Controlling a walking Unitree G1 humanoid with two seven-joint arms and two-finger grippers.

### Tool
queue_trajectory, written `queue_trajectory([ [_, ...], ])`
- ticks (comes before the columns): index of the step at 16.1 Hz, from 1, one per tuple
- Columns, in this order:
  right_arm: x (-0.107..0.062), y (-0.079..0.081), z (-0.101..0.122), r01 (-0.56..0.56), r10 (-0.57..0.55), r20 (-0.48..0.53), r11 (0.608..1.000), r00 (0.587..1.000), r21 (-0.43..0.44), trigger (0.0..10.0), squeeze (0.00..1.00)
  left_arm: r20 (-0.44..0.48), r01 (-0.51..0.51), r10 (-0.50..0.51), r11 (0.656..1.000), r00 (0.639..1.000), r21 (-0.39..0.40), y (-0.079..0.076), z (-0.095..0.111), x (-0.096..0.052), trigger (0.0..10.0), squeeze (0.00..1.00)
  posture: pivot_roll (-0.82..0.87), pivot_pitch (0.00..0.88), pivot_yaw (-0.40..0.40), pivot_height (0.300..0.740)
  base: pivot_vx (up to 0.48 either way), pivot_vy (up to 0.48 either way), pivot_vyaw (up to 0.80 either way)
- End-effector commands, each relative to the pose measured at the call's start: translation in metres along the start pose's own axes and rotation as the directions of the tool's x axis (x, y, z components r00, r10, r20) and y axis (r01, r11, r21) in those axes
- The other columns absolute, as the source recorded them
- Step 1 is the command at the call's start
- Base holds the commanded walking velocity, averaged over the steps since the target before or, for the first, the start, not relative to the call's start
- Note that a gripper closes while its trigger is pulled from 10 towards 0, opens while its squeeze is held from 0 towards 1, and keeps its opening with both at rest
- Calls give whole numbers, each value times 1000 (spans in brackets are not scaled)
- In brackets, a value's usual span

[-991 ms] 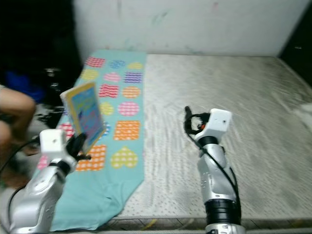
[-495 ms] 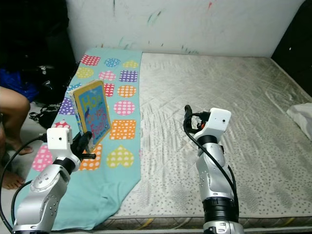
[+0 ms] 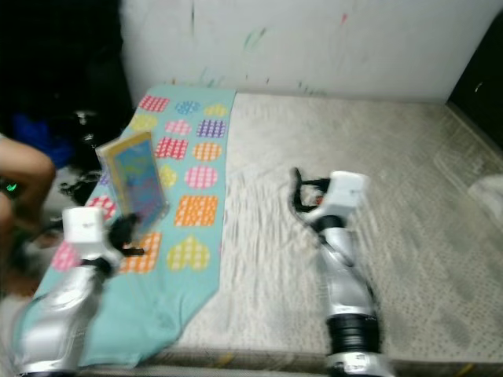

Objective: Clean up the room

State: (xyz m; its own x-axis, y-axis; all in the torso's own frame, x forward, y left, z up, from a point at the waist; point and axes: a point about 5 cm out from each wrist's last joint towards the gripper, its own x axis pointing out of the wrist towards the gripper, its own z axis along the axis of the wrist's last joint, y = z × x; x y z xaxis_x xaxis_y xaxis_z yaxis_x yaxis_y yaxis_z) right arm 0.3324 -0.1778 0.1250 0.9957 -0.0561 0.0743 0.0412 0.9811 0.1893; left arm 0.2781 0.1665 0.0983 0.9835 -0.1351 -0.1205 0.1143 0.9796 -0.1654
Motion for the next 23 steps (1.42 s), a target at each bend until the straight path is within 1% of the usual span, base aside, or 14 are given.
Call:
queue_trajectory([
  [1,3,5,4,-6,6,18,1000,1000,7,10000,0,46,17,-17,1000,999,18,0,11,2,10000,0,-26,0,-12,740,0,-394,0],
  [8,4,4,4,1,-2,23,1000,1000,4,10000,0,44,21,-22,1000,999,13,1,11,4,10000,0,-26,0,-9,740,0,-395,0],
  [14,5,4,3,-5,5,26,1000,1000,-13,10000,0,54,29,-30,999,998,19,0,13,6,10000,0,-27,0,-8,740,0,-364,0],
  [17,5,5,2,-15,15,24,1000,1000,-17,10000,0,87,18,-17,1000,996,-9,0,16,6,10000,0,-26,0,-13,740,0,0,0],
  [19,5,7,2,-27,28,23,1000,999,-13,10000,0,88,9,-9,1000,996,-7,1,17,7,10000,0,-26,0,-16,740,0,0,0],
  [23,5,10,5,-49,51,41,998,998,-39,10000,0,93,6,-4,1000,996,-17,2,17,8,10000,0,-37,0,-9,740,0,0,0],
])
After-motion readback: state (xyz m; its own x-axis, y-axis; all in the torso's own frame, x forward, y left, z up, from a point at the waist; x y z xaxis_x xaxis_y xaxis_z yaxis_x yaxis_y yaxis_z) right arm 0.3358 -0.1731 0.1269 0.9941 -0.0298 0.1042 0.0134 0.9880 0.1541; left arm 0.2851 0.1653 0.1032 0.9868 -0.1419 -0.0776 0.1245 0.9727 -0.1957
